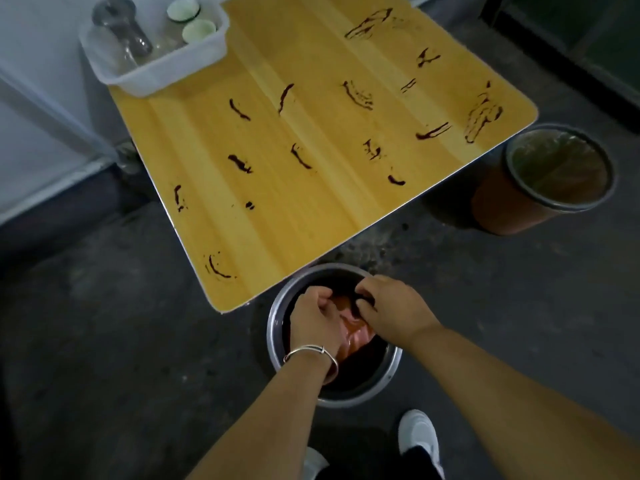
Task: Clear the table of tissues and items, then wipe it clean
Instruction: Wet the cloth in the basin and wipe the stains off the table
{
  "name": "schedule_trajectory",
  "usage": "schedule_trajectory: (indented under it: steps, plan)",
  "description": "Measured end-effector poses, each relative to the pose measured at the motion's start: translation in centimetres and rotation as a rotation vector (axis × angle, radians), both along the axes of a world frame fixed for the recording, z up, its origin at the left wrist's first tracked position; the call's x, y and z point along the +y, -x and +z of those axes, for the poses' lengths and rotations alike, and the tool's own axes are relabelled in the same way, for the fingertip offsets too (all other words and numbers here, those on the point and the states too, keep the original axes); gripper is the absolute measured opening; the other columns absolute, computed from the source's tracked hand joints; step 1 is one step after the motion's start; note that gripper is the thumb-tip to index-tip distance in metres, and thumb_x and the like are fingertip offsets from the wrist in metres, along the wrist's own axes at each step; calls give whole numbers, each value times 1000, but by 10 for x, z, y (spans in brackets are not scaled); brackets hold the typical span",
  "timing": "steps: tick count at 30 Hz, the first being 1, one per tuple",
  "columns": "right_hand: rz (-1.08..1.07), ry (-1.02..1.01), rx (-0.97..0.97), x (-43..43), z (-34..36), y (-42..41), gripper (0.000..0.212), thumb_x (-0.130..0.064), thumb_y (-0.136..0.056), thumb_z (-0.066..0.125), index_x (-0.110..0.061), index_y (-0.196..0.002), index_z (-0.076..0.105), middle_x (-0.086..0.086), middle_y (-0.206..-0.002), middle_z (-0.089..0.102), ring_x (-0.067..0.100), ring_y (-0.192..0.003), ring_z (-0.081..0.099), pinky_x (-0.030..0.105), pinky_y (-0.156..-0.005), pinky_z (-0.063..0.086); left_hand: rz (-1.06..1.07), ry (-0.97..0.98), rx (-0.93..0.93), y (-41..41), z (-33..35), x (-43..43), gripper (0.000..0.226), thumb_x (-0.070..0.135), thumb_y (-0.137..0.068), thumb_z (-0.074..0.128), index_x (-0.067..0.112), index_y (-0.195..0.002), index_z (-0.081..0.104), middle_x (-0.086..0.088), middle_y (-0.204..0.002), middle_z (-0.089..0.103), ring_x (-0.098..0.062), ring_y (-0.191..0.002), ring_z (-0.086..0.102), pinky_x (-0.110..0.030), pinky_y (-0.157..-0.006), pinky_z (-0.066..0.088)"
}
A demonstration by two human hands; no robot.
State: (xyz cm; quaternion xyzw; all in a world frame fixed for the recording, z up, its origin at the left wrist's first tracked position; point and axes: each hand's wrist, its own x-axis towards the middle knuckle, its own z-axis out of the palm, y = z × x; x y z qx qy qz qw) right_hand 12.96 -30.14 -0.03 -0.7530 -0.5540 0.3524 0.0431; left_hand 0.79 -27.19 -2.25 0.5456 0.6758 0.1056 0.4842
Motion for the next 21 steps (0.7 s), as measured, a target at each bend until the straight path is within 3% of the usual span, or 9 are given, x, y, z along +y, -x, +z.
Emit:
schedule_trajectory:
  steps: [5,8,10,14,18,21]
  plan:
    - [55,59,16,-7,-78,22,26,-25,-95,44,-14,-116,55,6,-119,55,25,-103,57,33,-82,47,99,24,49,31,-69,-19,31,1,-86,48,20,-107,60,-4,-101,63,-21,-96,60,-35,-92,48]
    - [122,72,26,-2,-139,22,33,-25,-94,43,-19,-126,53,7,-124,56,27,-110,56,37,-90,47,184,15,54,25,-123,-22,29,1,-85,48,18,-106,60,-5,-103,63,-23,-100,58,-35,-96,45]
    - [138,93,55,-2,-180,18,38,-24,-93,46,-22,-131,51,8,-128,55,28,-115,54,38,-96,45,175,18,73,15,-163,-26,29,1,-84,47,18,-104,59,-4,-104,62,-21,-99,57,-27,-92,42]
    - [213,78,26,6,-247,8,37,-23,-93,46,-17,-129,52,11,-129,54,29,-117,53,35,-98,42,250,-1,38,2,-229,-26,25,1,-85,47,16,-101,60,1,-94,60,-11,-87,52,1,-67,32]
    - [271,85,-29,17,-311,6,31,-17,-92,43,-10,-121,52,13,-124,51,31,-113,53,36,-93,42,274,-53,67,-1,-294,-25,30,-2,-83,47,8,-109,58,-9,-97,61,-17,-86,55,-16,-81,39]
    - [353,96,-30,21,-357,8,36,-14,-92,44,-14,-127,50,10,-126,46,30,-114,50,37,-95,42,302,-88,109,1,-341,-22,28,-2,-82,48,7,-107,59,-16,-104,61,-26,-91,60,-23,-83,44]
